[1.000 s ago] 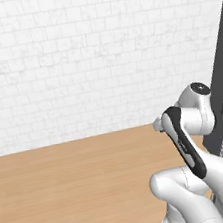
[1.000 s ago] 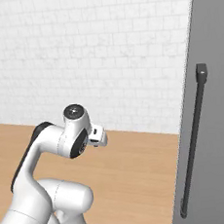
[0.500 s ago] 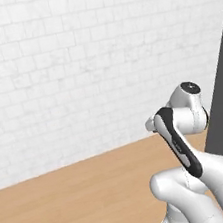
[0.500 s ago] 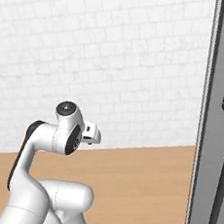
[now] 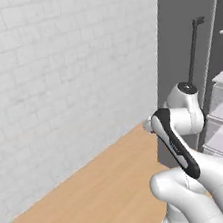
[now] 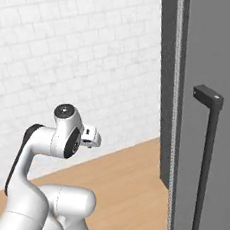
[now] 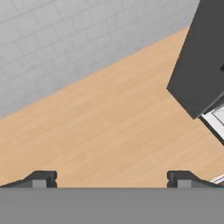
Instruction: Place one mushroom and one chicken drumstick in each tupperware on the nearby counter, to pack two identical lunches.
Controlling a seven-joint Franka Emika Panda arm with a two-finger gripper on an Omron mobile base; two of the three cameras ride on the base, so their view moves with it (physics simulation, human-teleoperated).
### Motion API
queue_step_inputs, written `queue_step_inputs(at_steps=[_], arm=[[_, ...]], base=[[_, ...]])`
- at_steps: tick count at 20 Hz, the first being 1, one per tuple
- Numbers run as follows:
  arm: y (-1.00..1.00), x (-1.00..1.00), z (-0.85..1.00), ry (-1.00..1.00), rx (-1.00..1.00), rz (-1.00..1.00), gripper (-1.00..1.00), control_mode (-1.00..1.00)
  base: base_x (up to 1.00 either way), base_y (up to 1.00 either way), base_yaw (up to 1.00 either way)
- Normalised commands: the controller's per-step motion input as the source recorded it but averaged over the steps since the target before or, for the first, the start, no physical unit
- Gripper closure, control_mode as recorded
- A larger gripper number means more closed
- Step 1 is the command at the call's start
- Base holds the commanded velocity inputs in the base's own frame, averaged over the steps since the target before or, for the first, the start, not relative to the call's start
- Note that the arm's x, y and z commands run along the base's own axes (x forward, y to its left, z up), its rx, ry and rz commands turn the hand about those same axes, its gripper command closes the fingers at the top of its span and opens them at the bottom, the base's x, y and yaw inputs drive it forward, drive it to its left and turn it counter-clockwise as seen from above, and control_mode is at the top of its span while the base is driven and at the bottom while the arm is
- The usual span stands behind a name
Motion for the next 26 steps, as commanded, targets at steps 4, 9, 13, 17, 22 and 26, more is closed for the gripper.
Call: queue_step_inputs(at_steps=[4,9,13,17,22,26], arm=[[0.00,0.00,0.00,0.00,0.00,0.00,-1.00,1.00],[0.00,0.00,0.00,0.00,0.00,0.00,-1.00,1.00],[0.00,0.00,0.00,0.00,0.00,0.00,-1.00,1.00],[0.00,0.00,0.00,0.00,0.00,0.00,-1.00,1.00],[0.00,0.00,0.00,0.00,0.00,0.00,-1.00,1.00],[0.00,0.00,0.00,0.00,0.00,0.00,-1.00,1.00]], base=[[0.35,0.43,-0.66],[0.23,0.69,-0.64],[0.21,0.57,-0.64],[0.34,0.53,-0.66],[0.61,0.44,-0.67],[0.73,0.34,-0.60]])
